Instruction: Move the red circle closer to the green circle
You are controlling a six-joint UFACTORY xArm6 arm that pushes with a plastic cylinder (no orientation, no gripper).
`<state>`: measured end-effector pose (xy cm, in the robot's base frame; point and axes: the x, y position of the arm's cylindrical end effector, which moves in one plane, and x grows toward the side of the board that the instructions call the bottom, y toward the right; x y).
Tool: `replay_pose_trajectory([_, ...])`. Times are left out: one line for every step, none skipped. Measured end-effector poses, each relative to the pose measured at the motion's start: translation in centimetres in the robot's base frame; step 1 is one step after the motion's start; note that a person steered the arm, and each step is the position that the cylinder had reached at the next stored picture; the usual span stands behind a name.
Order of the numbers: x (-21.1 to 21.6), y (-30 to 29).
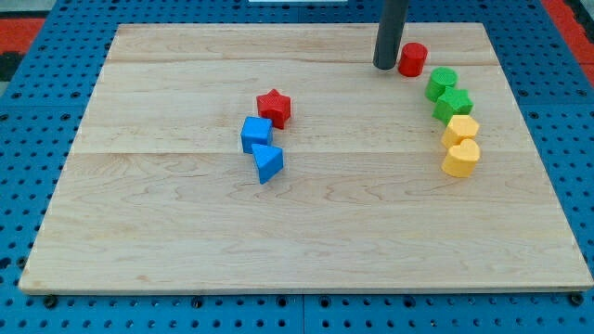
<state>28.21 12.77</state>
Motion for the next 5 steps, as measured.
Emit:
replay_pose_trajectory([-0.7,2.2])
replay_pose_trajectory([-2.6,1.0])
replay_pose_trajectory([-5.2,2.1])
replay_pose_trajectory([-4.5,3.9])
replay_pose_trajectory([-4.2,4.1])
